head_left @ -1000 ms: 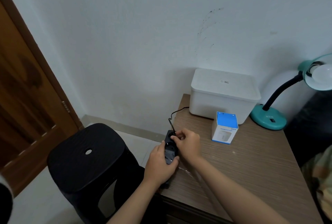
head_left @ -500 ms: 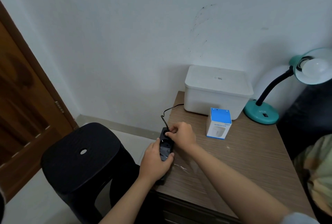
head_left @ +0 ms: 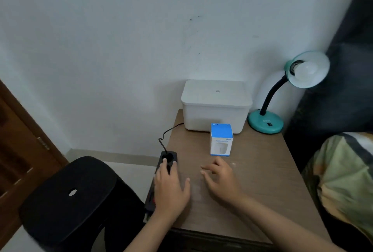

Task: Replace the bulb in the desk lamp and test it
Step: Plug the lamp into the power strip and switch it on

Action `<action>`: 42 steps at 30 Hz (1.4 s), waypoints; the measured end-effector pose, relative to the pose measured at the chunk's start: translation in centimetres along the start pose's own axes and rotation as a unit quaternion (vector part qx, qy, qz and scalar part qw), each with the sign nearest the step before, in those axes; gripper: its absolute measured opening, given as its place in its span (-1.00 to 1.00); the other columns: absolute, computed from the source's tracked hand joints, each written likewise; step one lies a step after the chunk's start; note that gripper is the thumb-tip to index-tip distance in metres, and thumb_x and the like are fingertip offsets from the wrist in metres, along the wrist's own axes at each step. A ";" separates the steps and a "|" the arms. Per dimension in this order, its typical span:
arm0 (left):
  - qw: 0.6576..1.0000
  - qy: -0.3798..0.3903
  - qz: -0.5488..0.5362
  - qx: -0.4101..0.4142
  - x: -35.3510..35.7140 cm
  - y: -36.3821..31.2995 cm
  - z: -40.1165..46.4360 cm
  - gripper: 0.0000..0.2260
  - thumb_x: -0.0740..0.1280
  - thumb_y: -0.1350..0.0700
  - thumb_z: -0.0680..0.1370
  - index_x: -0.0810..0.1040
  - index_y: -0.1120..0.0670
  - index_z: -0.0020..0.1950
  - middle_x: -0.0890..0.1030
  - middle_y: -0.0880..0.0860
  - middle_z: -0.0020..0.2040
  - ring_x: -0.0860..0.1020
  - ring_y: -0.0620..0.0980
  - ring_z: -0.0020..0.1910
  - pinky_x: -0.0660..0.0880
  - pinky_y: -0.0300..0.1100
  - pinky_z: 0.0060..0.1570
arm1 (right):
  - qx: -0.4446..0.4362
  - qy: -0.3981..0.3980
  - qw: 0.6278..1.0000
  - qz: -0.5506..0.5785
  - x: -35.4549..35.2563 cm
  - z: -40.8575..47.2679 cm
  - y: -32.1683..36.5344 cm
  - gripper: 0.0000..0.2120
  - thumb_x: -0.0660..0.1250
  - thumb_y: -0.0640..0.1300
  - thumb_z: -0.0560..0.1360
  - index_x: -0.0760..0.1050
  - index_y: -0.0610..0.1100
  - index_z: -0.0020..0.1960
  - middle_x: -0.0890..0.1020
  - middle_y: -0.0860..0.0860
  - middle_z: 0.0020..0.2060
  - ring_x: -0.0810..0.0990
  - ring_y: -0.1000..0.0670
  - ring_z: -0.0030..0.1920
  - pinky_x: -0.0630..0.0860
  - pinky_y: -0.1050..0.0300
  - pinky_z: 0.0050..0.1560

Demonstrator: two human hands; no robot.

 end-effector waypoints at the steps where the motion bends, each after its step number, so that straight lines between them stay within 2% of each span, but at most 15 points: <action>1: 0.999 -0.011 -0.019 0.027 0.9 -1.4 -0.4 -0.43 0.29 -0.08 0.48 0.30 0.12 0.42 0.24 0.19 0.47 0.23 0.16 0.43 0.21 0.01 0.40 | -0.005 -0.004 1.000 -0.013 -1.1 -1.1 -1.3 -0.84 0.39 -0.12 0.45 0.62 -0.10 0.02 0.42 0.12 -0.20 0.42 0.16 -0.22 0.32 0.48 -0.16; 3: 0.996 0.001 -0.061 0.059 2.6 -4.6 -0.9 -0.48 0.29 -0.06 0.49 0.33 0.08 0.41 0.27 0.11 0.46 0.26 0.09 0.41 0.27 -0.06 0.35 | 0.007 -0.025 0.999 -0.038 -3.3 -2.4 -4.3 -0.86 0.40 -0.12 0.43 0.62 -0.09 -0.01 0.40 0.13 -0.21 0.41 0.18 -0.22 0.30 0.45 -0.17; 7: 0.984 0.036 -0.125 0.118 6.6 -10.6 -0.4 -0.53 0.19 -0.09 0.47 0.42 0.09 0.32 0.42 0.08 0.33 0.40 0.05 0.29 0.38 -0.14 0.27 | 0.086 -0.094 0.988 -0.090 -8.3 -2.9 -9.5 -0.87 0.36 -0.10 0.46 0.61 -0.07 -0.01 0.45 0.06 -0.20 0.43 0.13 -0.19 0.46 0.20 -0.16; 11: 0.970 0.090 -0.134 0.180 11.2 -15.7 2.2 -0.46 0.09 -0.13 0.46 0.41 0.12 0.33 0.43 0.12 0.32 0.39 0.08 0.31 0.31 -0.14 0.34 | 0.133 -0.127 0.974 -0.135 -12.0 -0.8 -14.3 -0.84 0.35 -0.11 0.46 0.60 -0.12 0.01 0.48 0.00 -0.15 0.44 0.03 -0.11 0.45 0.17 -0.09; 14: 0.966 0.120 -0.090 0.210 13.7 -18.7 5.8 -0.43 0.03 -0.16 0.47 0.33 0.11 0.39 0.36 0.13 0.41 0.31 0.12 0.37 0.25 -0.04 0.41 | 0.194 -0.147 0.961 -0.130 -13.4 1.8 -18.1 -0.78 0.31 -0.10 0.47 0.57 -0.15 0.08 0.51 -0.04 -0.03 0.46 -0.03 0.02 0.45 0.17 -0.04; 17: 0.967 0.128 -0.017 0.220 15.8 -20.2 9.4 -0.44 0.10 -0.15 0.53 0.21 0.08 0.47 0.21 0.13 0.50 0.20 0.13 0.46 0.16 0.07 0.45 | 0.212 -0.150 0.958 -0.118 -14.0 4.8 -20.6 -0.70 0.29 -0.13 0.48 0.51 -0.16 0.19 0.50 -0.08 0.13 0.42 -0.07 0.18 0.48 0.06 0.15; 21: 0.956 0.161 0.061 0.237 18.0 -19.9 11.4 -0.38 0.02 -0.26 0.52 0.02 -0.03 0.52 -0.03 0.03 0.57 -0.05 0.02 0.54 -0.09 0.16 0.46 | 0.205 -0.117 0.965 -0.114 -13.5 8.0 -22.8 -0.59 0.29 -0.12 0.48 0.40 -0.15 0.32 0.40 -0.13 0.34 0.28 -0.14 0.39 0.30 -0.04 0.40; 24: 0.958 0.160 0.050 0.232 18.7 -19.7 11.6 -0.38 0.01 -0.27 0.51 0.02 -0.06 0.52 -0.05 -0.01 0.57 -0.09 -0.02 0.54 -0.13 0.17 0.46 | 0.201 -0.108 0.971 -0.077 -12.9 8.9 -24.4 -0.58 0.31 -0.16 0.47 0.39 -0.18 0.32 0.45 -0.14 0.31 0.33 -0.16 0.37 0.24 0.00 0.44; 27: 0.960 0.156 0.041 0.227 18.9 -19.7 11.7 -0.38 0.03 -0.27 0.50 0.04 -0.07 0.51 -0.03 -0.03 0.57 -0.08 -0.03 0.53 -0.13 0.16 0.46 | 0.191 -0.150 0.969 -0.047 -12.3 8.6 -25.3 -0.63 0.34 -0.24 0.46 0.46 -0.18 0.26 0.53 -0.12 0.22 0.43 -0.11 0.27 0.26 0.11 0.41; 30: 0.962 0.150 0.031 0.224 18.8 -19.7 11.8 -0.38 0.06 -0.26 0.50 0.06 -0.08 0.51 -0.01 -0.04 0.56 -0.07 -0.03 0.53 -0.13 0.15 0.46 | 0.187 -0.163 0.968 -0.046 -12.0 8.7 -25.7 -0.62 0.35 -0.23 0.46 0.46 -0.18 0.26 0.54 -0.09 0.22 0.42 -0.08 0.28 0.21 0.20 0.37; 36: 0.967 0.146 0.047 0.206 19.0 -19.9 11.8 -0.37 0.09 -0.26 0.48 0.10 -0.07 0.50 0.01 -0.03 0.56 -0.01 -0.02 0.53 -0.10 0.11 0.46 | 0.174 -0.185 0.966 -0.047 -11.8 8.6 -26.0 -0.72 0.36 -0.26 0.46 0.52 -0.27 0.16 0.57 -0.16 0.18 0.47 -0.16 0.24 0.25 0.20 0.30; 42: 0.967 0.146 0.044 0.205 18.9 -20.0 11.8 -0.38 0.11 -0.26 0.48 0.13 -0.08 0.49 0.03 -0.03 0.56 0.00 -0.02 0.53 -0.09 0.12 0.46 | 0.172 -0.165 0.969 -0.064 -11.7 8.5 -25.8 -0.67 0.30 -0.21 0.49 0.45 -0.21 0.25 0.53 -0.11 0.23 0.40 -0.09 0.30 0.25 0.20 0.33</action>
Point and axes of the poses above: each hand's wrist, its own z-axis towards the middle knuckle, its own x-axis out of the palm, y = z × x, the point moved 1 cm from there along z, towards the middle knuckle
